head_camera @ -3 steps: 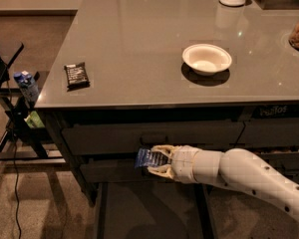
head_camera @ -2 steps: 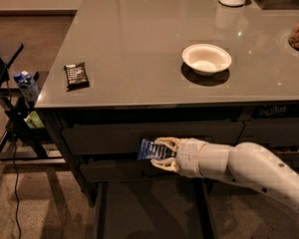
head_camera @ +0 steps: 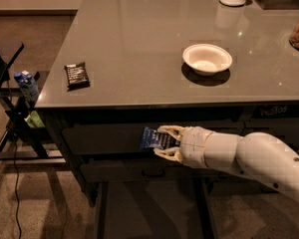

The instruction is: Pick rxbar blueberry from bottom drawer and place on counter

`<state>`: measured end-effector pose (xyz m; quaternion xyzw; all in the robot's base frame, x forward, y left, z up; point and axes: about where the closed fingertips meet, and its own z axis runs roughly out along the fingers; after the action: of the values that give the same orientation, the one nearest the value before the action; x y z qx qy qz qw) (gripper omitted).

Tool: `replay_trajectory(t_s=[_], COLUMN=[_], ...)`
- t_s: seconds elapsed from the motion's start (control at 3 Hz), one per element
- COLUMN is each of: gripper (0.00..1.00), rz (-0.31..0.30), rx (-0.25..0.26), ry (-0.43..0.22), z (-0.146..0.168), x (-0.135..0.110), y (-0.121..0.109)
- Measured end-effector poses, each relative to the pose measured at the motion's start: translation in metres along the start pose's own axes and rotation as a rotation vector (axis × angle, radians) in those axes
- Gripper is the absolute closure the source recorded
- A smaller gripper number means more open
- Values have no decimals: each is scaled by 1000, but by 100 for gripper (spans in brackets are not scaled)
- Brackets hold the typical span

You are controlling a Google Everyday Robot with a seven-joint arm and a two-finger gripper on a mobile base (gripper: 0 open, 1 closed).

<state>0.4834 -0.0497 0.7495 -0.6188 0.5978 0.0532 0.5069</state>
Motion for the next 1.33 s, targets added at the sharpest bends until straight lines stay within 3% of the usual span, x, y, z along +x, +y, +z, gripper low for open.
replay_trajectory(t_s=[0.67, 1.0, 1.33], gripper=[100, 100, 100], rz=[-64, -158, -155], rx=[57, 129, 140], ry=[-66, -86, -89], z=[-28, -55, -53], x=[-33, -67, -69], y=[-28, -64, -71])
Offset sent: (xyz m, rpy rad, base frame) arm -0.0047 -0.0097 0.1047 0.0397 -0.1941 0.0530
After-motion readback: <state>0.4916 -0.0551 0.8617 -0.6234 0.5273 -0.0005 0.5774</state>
